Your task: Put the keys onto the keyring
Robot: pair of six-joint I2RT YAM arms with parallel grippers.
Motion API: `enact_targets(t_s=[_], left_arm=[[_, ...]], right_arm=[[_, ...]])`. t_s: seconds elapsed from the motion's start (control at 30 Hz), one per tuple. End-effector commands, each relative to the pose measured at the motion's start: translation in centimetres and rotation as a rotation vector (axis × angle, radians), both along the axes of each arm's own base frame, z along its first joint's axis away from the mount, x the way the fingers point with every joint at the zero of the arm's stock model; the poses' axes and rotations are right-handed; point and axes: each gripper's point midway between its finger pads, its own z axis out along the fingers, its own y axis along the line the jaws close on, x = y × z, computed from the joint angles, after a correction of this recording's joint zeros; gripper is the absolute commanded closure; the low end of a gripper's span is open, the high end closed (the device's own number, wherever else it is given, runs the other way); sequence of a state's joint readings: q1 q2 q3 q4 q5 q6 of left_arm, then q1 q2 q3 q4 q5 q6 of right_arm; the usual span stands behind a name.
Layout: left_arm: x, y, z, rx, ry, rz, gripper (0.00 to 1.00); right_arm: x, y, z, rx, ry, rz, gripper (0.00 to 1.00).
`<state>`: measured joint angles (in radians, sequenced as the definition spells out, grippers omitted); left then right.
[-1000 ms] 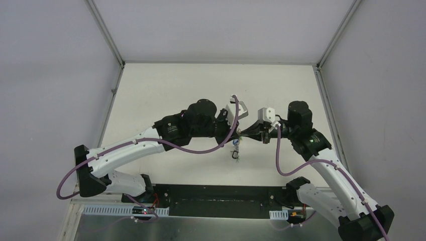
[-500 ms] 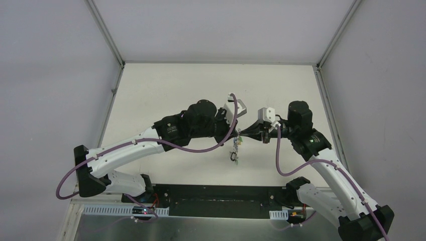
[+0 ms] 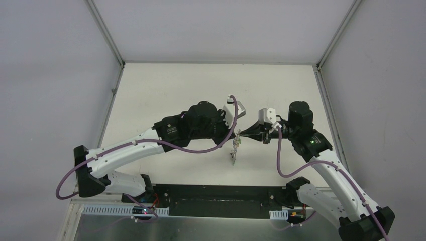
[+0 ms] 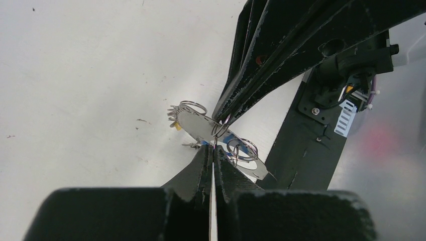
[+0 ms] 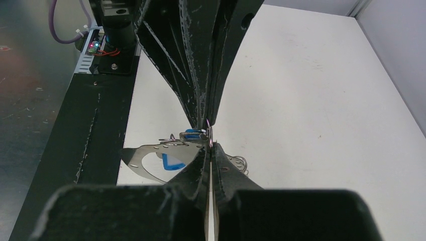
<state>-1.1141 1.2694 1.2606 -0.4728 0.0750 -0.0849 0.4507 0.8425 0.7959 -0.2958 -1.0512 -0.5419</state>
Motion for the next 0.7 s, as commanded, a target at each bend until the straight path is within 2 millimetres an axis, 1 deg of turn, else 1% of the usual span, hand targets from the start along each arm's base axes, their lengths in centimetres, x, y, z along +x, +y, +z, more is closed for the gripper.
enact_targets(t_s=[0.0, 0.13, 0.17, 0.2, 0.27, 0.3, 0.33, 0.37, 0.4, 0.47, 0.57, 0.67], left_arm=[[-0.2, 0.7, 0.0, 0.002, -0.019, 0.009, 1.00], [-0.1, 1.0, -0.4, 0.014, -0.032, 0.015, 1.00], [0.0, 1.1, -0.3, 0.013, -0.041, 0.013, 0.99], [0.0, 1.2, -0.1, 0.014, -0.056, 0.005, 0.90], [-0.3, 1.2, 0.3, 0.014, -0.102, -0.037, 0.60], [-0.3, 1.3, 0.5, 0.012, -0.120, -0.046, 0.50], [-0.3, 1.4, 0.8, 0.005, -0.141, -0.055, 0.43], [-0.4, 1.4, 1.2, -0.006, -0.166, -0.070, 0.39], [-0.5, 1.4, 1.4, -0.010, -0.193, -0.088, 0.37], [-0.6, 1.4, 2.0, -0.024, -0.263, -0.131, 0.35], [-0.8, 1.4, 2.8, -0.072, -0.367, -0.176, 0.35], [-1.7, 1.2, 3.5, -0.148, -0.472, -0.243, 0.38]], right_arm=[[-0.6, 0.2, 2.4, 0.056, -0.095, 0.037, 1.00], [-0.7, 0.2, 2.5, 0.060, -0.099, 0.035, 1.00], [-0.7, 0.2, 2.5, 0.062, -0.098, 0.038, 1.00], [-0.7, 0.2, 2.6, 0.064, -0.098, 0.039, 1.00], [-0.8, 0.3, 2.7, 0.068, -0.095, 0.044, 1.00], [-0.8, 0.3, 2.7, 0.071, -0.096, 0.047, 1.00], [-0.9, 0.3, 2.8, 0.074, -0.096, 0.052, 1.00], [-1.0, 0.3, 2.9, 0.075, -0.096, 0.053, 1.00], [-1.0, 0.3, 2.8, 0.076, -0.094, 0.055, 1.00], [-1.2, 0.4, 2.9, 0.082, -0.093, 0.063, 1.00], [-1.5, 0.5, 3.1, 0.097, -0.089, 0.082, 1.00], [-1.8, 0.5, 3.1, 0.110, -0.086, 0.097, 1.00]])
